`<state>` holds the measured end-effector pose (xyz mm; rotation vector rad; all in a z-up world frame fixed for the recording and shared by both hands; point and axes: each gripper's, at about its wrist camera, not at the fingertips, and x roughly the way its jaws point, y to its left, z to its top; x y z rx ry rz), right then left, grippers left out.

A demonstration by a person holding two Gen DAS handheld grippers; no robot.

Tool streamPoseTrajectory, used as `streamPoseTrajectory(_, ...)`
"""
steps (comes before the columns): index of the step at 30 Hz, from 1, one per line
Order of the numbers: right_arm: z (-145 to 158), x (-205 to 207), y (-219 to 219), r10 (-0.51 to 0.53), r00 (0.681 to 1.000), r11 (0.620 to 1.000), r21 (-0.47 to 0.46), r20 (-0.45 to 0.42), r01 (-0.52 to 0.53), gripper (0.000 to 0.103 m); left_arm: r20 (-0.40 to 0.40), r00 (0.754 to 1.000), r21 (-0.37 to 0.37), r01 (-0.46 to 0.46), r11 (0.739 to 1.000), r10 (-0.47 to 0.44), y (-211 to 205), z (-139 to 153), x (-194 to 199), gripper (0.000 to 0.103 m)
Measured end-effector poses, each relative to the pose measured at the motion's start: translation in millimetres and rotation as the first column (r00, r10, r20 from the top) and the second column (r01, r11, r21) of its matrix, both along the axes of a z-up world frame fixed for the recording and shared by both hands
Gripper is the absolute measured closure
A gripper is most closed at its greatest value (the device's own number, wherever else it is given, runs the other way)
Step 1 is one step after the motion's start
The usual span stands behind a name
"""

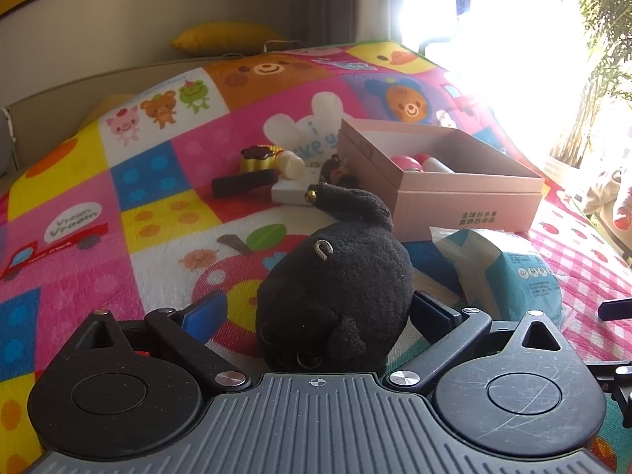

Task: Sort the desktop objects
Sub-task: 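Lift the black plush with the left gripper while the right gripper lines up over the wipe pack, then close the right gripper on the blue wet-wipe pack and lift it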

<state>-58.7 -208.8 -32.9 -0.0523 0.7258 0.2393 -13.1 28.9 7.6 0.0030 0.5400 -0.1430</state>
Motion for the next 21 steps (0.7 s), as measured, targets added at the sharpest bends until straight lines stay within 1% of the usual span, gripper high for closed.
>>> streamPoseTrajectory(3, -2, -1, 4, -0.02, 1.0, 1.0, 0.0, 0.002, 0.02, 0.0, 0.0, 1.0, 0.0, 0.0, 1.0, 0.0, 0, 0, 0, 0.002)
streamPoseTrajectory(5, -2, -1, 4, -0.051, 0.999, 0.999, 0.017, 0.001, 0.051, 0.0, 0.0, 1.0, 0.001, 0.001, 1.0, -0.001, 0, 0, 0, 0.002)
streamPoseTrajectory(8, -1, 1, 5, -0.07, 0.997, 0.997, 0.021, -0.015, 0.07, 0.0, -0.001, 1.0, 0.0, 0.0, 1.0, 0.0, 0, 0, 0, 0.001)
streamPoseTrajectory(12, 0, 3, 7, -0.066, 0.997, 0.998, 0.003, -0.027, 0.066, 0.0, -0.002, 1.0, -0.004, -0.005, 1.0, 0.005, 2, -1, 1, 0.001)
streamPoseTrajectory(15, 1, 3, 9, -0.042, 0.998, 0.999, -0.015, -0.036, 0.042, 0.0, -0.001, 1.0, -0.006, -0.01, 1.0, 0.01, 3, -1, 0, 0.001)
streamPoseTrajectory(16, 5, 3, 8, -0.029, 0.998, 1.0, 0.007, -0.048, 0.029, 0.0, 0.0, 1.0, -0.008, -0.011, 1.0, 0.011, 3, -1, 0, 0.001)
streamPoseTrajectory(17, 9, 2, 6, -0.013, 0.999, 0.999, 0.048, -0.052, 0.016, 0.0, -0.001, 1.0, -0.009, -0.01, 1.0, 0.01, 3, -1, 0, 0.001)
streamPoseTrajectory(18, 14, 1, 5, -0.005, 0.999, 0.996, 0.085, -0.041, 0.009, 0.0, -0.001, 1.0, -0.011, -0.009, 1.0, 0.009, 4, -1, 0, 0.001)
streamPoseTrajectory(19, 22, -1, 6, -0.004, 1.0, 0.994, 0.112, -0.014, 0.006, 0.0, -0.003, 1.0, -0.013, -0.009, 1.0, 0.009, 3, -1, 0, 0.001)
streamPoseTrajectory(21, 33, 2, 10, -0.024, 0.999, 0.991, 0.132, 0.033, 0.019, 0.0, -0.005, 1.0, -0.018, -0.01, 1.0, 0.01, 4, -1, 1, 0.001)
